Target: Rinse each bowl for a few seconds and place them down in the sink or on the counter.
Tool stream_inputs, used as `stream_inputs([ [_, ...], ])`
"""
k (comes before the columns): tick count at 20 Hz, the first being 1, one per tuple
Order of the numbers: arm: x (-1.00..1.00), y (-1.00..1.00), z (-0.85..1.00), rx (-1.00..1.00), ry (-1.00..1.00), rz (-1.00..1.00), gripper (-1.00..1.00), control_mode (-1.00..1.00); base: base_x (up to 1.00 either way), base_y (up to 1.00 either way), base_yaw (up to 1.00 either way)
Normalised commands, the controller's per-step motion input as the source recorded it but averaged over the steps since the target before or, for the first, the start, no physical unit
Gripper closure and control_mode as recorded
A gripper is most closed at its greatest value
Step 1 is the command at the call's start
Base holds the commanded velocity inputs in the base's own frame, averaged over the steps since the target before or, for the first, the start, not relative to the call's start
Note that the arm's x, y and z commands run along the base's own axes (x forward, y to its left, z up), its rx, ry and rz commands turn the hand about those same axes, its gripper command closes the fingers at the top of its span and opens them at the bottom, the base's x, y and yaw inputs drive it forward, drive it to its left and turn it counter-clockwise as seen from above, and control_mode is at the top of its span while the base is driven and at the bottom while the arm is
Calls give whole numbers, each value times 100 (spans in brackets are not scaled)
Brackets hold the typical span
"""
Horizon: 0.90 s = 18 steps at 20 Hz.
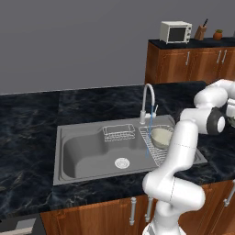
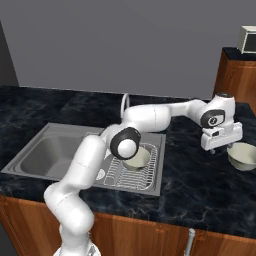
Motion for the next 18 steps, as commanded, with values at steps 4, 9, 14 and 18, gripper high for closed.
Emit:
stream_inputs([
  [4, 0, 2, -29, -7, -1, 0, -100, -100, 0, 0, 0],
  [9, 7, 0, -9, -10, -6, 0, -100, -100, 0, 0, 0],
  [14, 3, 0, -14, -9, -7, 0, -100, -100, 0, 0, 0],
  [18, 0, 0, -23, -6, -4, 0, -100, -100, 0, 0, 0],
])
